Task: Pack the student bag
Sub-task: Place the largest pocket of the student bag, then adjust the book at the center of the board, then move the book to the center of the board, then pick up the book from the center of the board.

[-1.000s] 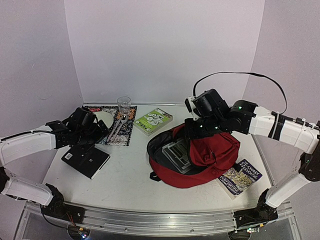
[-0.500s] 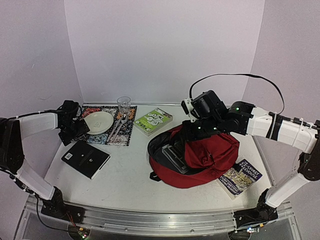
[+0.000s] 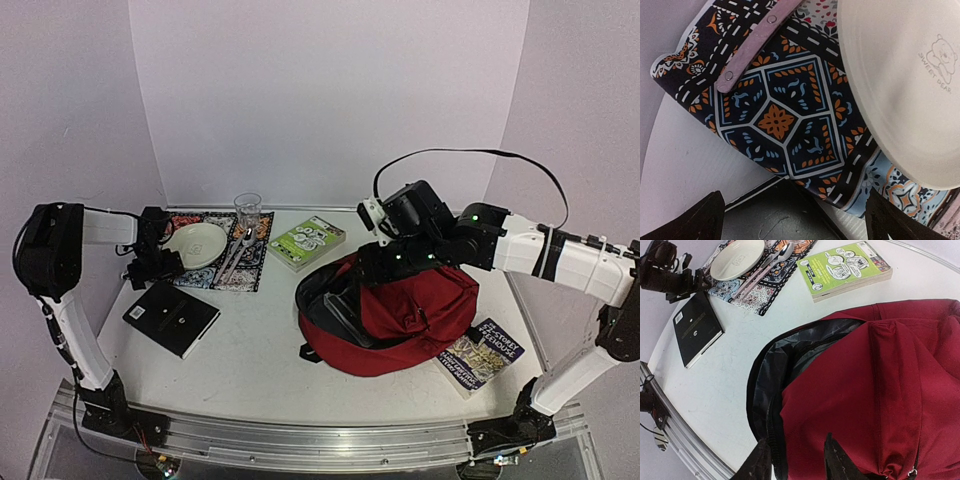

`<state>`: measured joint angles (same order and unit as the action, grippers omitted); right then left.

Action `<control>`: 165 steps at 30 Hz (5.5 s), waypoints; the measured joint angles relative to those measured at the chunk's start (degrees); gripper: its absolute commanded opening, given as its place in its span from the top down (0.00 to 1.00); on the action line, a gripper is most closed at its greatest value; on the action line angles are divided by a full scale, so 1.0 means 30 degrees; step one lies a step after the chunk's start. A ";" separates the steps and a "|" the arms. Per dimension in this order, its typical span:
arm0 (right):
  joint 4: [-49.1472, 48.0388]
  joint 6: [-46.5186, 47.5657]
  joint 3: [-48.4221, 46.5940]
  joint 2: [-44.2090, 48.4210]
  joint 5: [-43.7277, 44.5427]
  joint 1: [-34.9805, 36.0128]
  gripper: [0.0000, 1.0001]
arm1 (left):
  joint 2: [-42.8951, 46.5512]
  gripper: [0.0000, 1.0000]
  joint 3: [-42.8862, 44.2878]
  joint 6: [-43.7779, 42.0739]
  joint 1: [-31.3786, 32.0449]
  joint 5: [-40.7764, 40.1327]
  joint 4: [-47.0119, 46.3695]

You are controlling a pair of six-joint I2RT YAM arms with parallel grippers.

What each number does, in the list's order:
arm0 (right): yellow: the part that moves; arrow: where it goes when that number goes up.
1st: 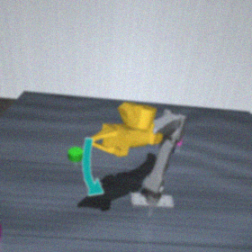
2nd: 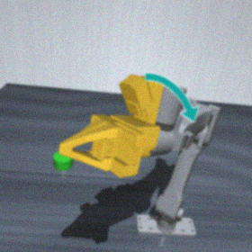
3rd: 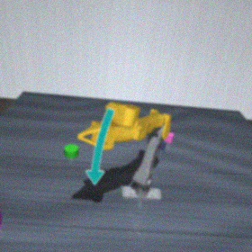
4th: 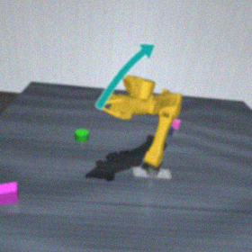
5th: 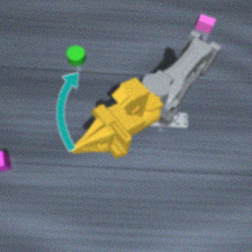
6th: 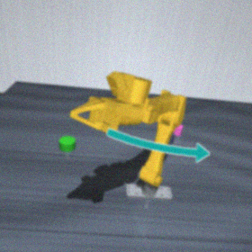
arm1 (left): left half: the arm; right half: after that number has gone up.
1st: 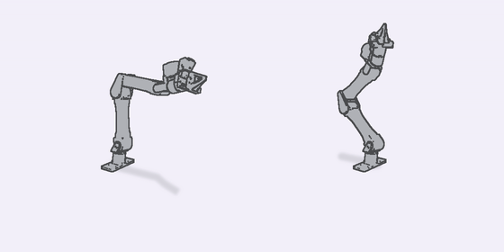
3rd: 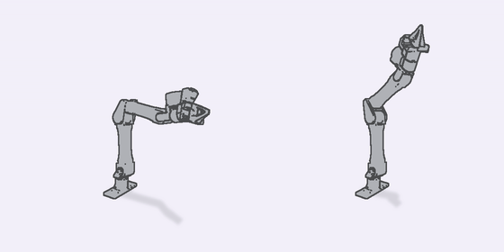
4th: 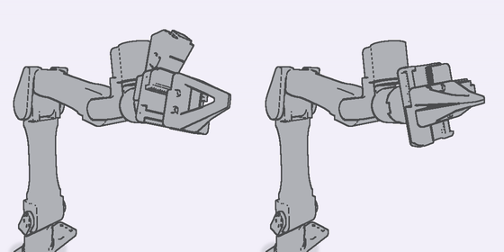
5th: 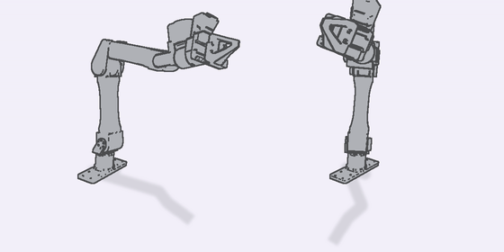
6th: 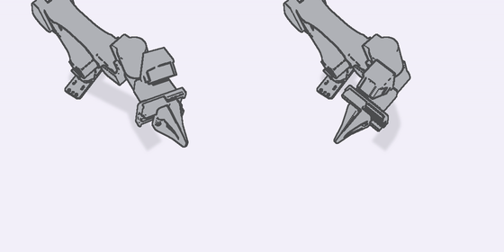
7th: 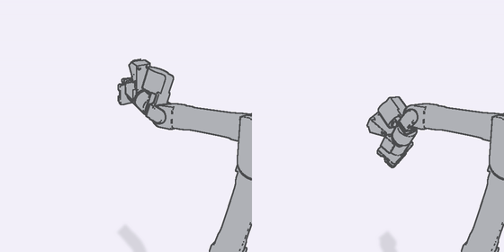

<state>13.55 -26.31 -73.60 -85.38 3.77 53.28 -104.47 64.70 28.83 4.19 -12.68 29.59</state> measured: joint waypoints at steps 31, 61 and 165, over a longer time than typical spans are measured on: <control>-0.2027 0.1307 -0.1562 -0.2107 -0.3083 0.0474 0.41 | 0.0025 0.07 -0.0719 -0.3672 0.4603 0.5452 -0.0388; -0.3129 -0.0921 -0.2375 -0.4233 -0.4116 0.1066 0.29 | 0.8067 0.00 -0.5779 0.3107 0.3453 0.3977 0.2773; -1.1780 -0.9179 0.2353 -1.0805 -0.9560 0.2022 0.53 | 0.8024 0.08 -1.0264 1.1964 1.0378 1.1748 -0.5179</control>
<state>-21.79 -53.84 -66.54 -117.80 -24.90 59.34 -80.40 33.91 64.73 35.32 22.57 14.05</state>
